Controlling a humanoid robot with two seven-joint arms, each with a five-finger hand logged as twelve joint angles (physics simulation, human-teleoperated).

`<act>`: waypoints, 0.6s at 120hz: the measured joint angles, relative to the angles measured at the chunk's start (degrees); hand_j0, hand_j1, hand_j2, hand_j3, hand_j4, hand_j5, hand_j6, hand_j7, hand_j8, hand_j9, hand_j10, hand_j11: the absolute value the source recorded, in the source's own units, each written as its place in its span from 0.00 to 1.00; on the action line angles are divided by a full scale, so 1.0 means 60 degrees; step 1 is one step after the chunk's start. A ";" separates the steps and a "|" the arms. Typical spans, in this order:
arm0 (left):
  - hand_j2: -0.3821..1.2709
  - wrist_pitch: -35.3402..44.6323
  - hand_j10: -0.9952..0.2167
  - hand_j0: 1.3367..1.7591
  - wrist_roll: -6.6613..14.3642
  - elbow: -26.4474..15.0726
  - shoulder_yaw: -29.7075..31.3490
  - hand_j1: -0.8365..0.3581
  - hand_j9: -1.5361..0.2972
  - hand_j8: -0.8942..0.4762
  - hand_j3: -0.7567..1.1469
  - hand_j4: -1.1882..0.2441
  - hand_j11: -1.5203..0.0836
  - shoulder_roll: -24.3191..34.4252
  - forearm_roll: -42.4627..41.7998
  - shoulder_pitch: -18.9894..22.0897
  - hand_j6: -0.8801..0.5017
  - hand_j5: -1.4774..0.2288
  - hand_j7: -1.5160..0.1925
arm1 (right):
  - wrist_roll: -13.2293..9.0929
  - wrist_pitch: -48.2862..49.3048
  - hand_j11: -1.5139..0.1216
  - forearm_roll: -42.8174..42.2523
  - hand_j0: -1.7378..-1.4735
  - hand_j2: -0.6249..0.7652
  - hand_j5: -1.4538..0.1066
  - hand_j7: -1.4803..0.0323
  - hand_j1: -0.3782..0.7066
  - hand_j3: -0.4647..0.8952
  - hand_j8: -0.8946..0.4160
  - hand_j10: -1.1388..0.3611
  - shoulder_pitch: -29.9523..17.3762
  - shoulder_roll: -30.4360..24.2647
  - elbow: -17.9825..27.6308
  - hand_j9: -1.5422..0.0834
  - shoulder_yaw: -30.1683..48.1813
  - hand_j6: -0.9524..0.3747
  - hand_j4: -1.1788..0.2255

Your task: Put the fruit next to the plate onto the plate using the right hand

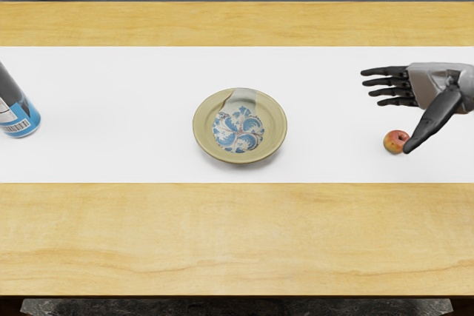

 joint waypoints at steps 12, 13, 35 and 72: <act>0.26 0.0000 0.62 0.76 0.0000 0.0000 -0.0002 0.75 0.67 0.48 0.40 0.66 0.75 0.0000 0.0000 0.0000 0.46 0.68 0.70 | -0.0203 0.0080 0.90 -0.0155 0.30 0.44 0.90 0.95 0.07 0.34 0.65 0.73 0.0115 0.0061 -0.0048 0.92 0.0004 0.69 0.81; 0.26 0.0000 0.62 0.76 0.0000 0.0000 -0.0001 0.75 0.67 0.48 0.40 0.66 0.75 0.0000 0.0000 0.0000 0.46 0.68 0.70 | -0.0234 0.0079 0.90 -0.0165 0.30 0.44 0.90 0.95 0.07 0.34 0.65 0.73 0.0121 0.0063 -0.0050 0.92 0.0004 0.69 0.81; 0.26 0.0000 0.62 0.76 0.0000 0.0000 -0.0001 0.75 0.67 0.48 0.40 0.66 0.75 0.0000 0.0000 0.0000 0.46 0.68 0.70 | -0.0845 -0.0559 0.90 -0.1275 0.30 0.45 0.90 0.95 0.07 0.34 0.65 0.73 0.0245 0.0224 -0.0041 0.92 -0.0013 0.69 0.81; 0.26 0.0000 0.62 0.76 0.0000 0.0000 0.0002 0.75 0.67 0.48 0.40 0.66 0.75 0.0000 -0.0001 0.0000 0.46 0.68 0.70 | -0.2249 -0.3466 0.90 -0.5216 0.30 0.45 0.90 0.95 0.06 0.34 0.65 0.73 0.0035 0.1129 0.0660 0.92 -0.0188 0.69 0.81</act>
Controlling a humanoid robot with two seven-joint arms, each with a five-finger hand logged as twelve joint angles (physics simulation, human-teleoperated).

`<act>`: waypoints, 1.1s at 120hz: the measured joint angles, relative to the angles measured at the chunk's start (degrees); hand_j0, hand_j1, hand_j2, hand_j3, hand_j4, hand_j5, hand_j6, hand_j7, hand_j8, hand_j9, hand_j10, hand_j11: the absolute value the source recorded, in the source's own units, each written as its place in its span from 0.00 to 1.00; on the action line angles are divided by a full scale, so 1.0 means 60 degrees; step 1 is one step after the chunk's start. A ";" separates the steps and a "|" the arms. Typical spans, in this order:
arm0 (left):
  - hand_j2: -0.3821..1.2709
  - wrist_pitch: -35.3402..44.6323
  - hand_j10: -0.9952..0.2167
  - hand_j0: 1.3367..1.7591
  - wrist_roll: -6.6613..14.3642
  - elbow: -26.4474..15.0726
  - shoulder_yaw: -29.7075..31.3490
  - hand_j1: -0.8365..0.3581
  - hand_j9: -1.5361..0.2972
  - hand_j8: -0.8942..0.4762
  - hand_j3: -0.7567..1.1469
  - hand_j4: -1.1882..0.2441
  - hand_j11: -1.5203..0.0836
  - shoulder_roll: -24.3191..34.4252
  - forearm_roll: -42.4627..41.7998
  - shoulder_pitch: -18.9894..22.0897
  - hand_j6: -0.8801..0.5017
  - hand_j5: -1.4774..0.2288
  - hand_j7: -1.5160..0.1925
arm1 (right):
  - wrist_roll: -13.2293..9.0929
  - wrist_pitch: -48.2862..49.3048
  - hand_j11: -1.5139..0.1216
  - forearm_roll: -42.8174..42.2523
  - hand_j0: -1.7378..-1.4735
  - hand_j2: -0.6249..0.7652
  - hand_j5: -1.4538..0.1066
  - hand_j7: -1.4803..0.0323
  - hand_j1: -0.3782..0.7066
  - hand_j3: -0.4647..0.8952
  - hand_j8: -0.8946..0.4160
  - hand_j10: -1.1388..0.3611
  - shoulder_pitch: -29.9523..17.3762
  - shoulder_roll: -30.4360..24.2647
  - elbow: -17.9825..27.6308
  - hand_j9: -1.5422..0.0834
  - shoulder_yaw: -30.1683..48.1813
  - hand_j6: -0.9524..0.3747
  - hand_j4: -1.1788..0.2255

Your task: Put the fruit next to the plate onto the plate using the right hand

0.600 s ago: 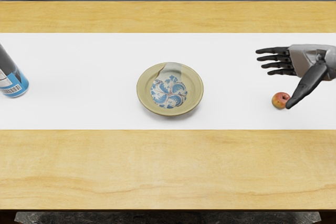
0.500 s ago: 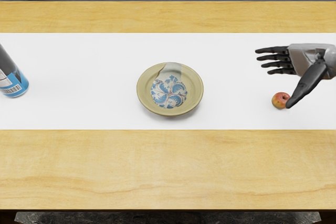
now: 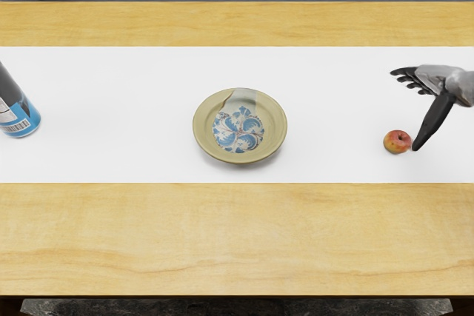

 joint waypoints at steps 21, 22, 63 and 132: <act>0.26 0.0000 0.62 0.76 0.0000 0.0000 0.0000 0.75 0.67 0.48 0.40 0.66 0.75 0.0000 0.0000 0.0000 0.46 0.68 0.70 | -0.0287 -0.1344 0.90 -0.2127 0.30 0.45 0.90 0.95 0.07 0.34 0.65 0.73 -0.0856 0.0660 0.0081 0.92 -0.0048 0.68 0.81; 0.26 0.0000 0.62 0.76 0.0000 0.0000 0.0000 0.75 0.67 0.48 0.40 0.66 0.75 0.0000 0.0000 0.0000 0.46 0.68 0.70 | -0.0292 -0.1414 0.90 -0.2224 0.30 0.45 0.90 0.95 0.07 0.34 0.65 0.73 -0.0892 0.0691 0.0082 0.92 -0.0049 0.68 0.81; 0.26 0.0000 0.62 0.76 0.0000 0.0000 0.0000 0.75 0.67 0.48 0.40 0.66 0.75 0.0000 0.0001 0.0000 0.46 0.68 0.70 | -0.0351 -0.2885 0.80 -0.3935 0.30 0.43 0.80 0.84 0.20 0.34 0.56 0.65 -0.1691 0.1678 -0.0155 0.82 -0.0363 0.59 0.72; 0.26 0.0000 0.62 0.76 0.0000 0.0000 0.0002 0.75 0.67 0.48 0.40 0.66 0.75 0.0000 0.0000 0.0000 0.46 0.68 0.70 | -0.0353 -0.3041 0.72 -0.4034 0.30 0.42 0.71 0.75 0.31 0.34 0.48 0.58 -0.1844 0.2052 -0.0244 0.74 -0.0408 0.52 0.65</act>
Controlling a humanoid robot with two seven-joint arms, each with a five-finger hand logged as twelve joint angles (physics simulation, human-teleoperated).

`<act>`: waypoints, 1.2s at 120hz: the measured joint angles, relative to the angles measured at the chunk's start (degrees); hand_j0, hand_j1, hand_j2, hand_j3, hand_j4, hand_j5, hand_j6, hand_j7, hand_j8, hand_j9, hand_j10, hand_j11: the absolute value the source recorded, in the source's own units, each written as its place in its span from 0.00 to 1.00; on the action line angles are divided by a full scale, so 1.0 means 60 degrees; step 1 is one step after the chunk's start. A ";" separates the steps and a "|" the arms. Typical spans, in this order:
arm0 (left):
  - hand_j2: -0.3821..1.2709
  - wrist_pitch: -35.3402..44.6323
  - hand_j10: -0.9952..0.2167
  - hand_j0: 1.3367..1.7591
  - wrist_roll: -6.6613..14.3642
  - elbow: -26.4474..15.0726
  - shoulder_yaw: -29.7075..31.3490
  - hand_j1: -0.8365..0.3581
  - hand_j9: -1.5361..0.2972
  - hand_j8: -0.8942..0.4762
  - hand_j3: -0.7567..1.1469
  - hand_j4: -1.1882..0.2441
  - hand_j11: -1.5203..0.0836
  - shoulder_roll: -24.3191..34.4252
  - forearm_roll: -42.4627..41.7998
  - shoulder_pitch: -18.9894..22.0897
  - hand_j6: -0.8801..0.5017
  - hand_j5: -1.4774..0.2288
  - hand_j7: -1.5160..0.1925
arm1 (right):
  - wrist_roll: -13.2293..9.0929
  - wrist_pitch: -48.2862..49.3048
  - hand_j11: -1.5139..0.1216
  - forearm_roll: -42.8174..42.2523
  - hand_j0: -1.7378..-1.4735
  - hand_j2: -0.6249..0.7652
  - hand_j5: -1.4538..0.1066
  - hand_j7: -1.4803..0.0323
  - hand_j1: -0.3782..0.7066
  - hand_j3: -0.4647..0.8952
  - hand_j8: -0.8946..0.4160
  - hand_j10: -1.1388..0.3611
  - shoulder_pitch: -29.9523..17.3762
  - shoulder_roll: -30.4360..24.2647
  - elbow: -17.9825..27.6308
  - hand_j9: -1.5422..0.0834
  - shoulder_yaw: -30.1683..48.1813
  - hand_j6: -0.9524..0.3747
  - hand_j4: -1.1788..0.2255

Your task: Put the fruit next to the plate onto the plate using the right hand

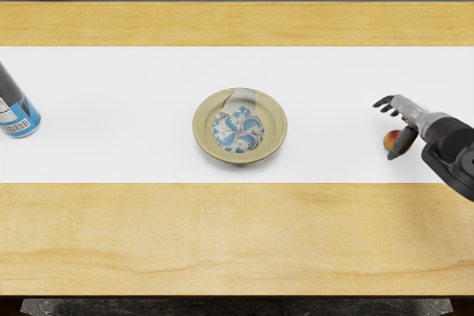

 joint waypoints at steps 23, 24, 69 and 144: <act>0.26 0.0000 0.62 0.76 0.0000 0.0000 -0.0001 0.75 0.67 0.48 0.40 0.66 0.75 0.0000 0.0000 0.0000 0.46 0.68 0.70 | 0.0000 0.0001 0.69 0.0000 0.30 0.41 0.68 0.72 0.35 0.34 0.45 0.56 -0.0058 -0.0123 0.0006 0.71 0.0005 0.49 0.62; 0.26 0.0000 0.62 0.76 0.0000 0.0000 -0.0002 0.75 0.67 0.48 0.40 0.66 0.75 0.0000 0.0000 0.0000 0.46 0.68 0.70 | 0.0000 0.0000 0.69 0.0000 0.30 0.41 0.68 0.72 0.35 0.34 0.45 0.56 -0.0061 -0.0130 0.0007 0.71 0.0005 0.49 0.62; 0.26 0.0000 0.62 0.76 0.0000 0.0000 -0.0003 0.75 0.67 0.48 0.40 0.66 0.75 0.0000 0.0000 0.0000 0.46 0.68 0.70 | 0.0000 0.0000 0.63 0.0027 0.30 0.40 0.62 0.66 0.44 0.34 0.39 0.51 -0.0201 -0.0228 -0.0080 0.65 0.0005 0.43 0.57; 0.26 0.0000 0.62 0.76 0.0000 0.0000 -0.0001 0.75 0.67 0.48 0.40 0.66 0.75 0.0000 0.0000 0.0000 0.46 0.68 0.70 | -0.0009 0.0008 0.54 0.0131 0.31 0.40 0.53 0.56 0.57 0.34 0.36 0.43 -0.0306 -0.0153 -0.0080 0.56 0.0018 0.35 0.48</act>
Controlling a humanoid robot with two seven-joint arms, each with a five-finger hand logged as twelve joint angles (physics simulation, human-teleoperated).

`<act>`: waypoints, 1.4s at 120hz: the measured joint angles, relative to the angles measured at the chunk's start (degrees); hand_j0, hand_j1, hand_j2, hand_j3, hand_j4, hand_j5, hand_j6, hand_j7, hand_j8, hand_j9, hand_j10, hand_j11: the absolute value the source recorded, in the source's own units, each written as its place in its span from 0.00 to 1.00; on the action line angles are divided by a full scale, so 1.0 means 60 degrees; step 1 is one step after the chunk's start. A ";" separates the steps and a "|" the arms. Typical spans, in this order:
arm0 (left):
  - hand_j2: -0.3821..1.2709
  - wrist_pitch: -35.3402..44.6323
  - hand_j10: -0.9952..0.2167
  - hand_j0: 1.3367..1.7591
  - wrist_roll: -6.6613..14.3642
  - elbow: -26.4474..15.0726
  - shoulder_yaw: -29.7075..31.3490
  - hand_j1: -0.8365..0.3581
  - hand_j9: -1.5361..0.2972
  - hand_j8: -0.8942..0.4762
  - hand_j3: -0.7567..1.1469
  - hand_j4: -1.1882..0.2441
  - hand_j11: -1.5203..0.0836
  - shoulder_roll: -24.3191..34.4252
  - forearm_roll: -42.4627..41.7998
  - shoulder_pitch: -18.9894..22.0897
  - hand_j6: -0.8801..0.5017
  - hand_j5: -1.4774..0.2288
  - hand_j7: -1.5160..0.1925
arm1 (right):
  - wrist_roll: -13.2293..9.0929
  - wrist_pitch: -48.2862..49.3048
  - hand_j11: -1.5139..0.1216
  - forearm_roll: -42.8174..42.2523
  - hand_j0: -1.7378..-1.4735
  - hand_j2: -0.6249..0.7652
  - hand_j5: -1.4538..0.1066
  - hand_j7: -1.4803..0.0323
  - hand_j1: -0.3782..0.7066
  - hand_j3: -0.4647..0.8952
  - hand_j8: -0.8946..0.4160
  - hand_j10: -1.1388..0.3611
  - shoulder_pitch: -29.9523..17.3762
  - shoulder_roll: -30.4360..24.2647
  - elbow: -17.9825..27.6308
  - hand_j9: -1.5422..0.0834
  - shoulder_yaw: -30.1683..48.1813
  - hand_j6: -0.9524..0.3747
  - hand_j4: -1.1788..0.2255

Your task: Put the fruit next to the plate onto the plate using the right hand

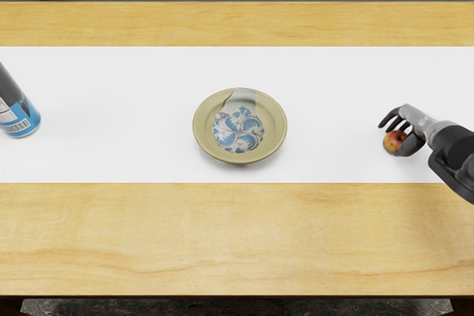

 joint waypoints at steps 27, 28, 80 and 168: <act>0.26 0.0000 0.62 0.76 0.0000 0.0000 0.0001 0.75 0.67 0.48 0.40 0.66 0.75 0.0000 0.0000 0.0000 0.46 0.68 0.70 | 0.0006 0.0009 0.51 0.0092 0.31 0.47 0.50 0.53 0.58 0.34 0.36 0.41 0.0001 -0.0012 0.0000 0.53 0.0049 0.34 0.46; 0.26 0.0000 0.62 0.76 0.0000 0.0000 0.0000 0.75 0.67 0.48 0.40 0.66 0.75 0.0000 0.0000 0.0000 0.46 0.68 0.70 | 0.0006 0.0011 0.51 0.0105 0.31 0.47 0.50 0.53 0.58 0.34 0.36 0.41 0.0004 -0.0012 0.0000 0.53 0.0051 0.34 0.46; 0.26 0.0000 0.62 0.76 0.0000 0.0000 -0.0002 0.75 0.67 0.48 0.40 0.66 0.75 0.0000 0.0000 0.0000 0.46 0.68 0.70 | 0.0008 0.0123 0.49 0.0636 0.30 0.51 0.47 0.51 0.58 0.34 0.35 0.39 0.0148 -0.0043 0.0038 0.51 0.0236 0.33 0.45; 0.26 0.0000 0.62 0.76 0.0000 0.0000 0.0000 0.75 0.67 0.48 0.40 0.66 0.75 0.0000 -0.0001 0.0000 0.46 0.68 0.70 | 0.0007 0.0138 0.47 0.0962 0.30 0.53 0.45 0.49 0.58 0.34 0.35 0.38 0.1231 0.0527 0.0418 0.49 0.0264 0.33 0.43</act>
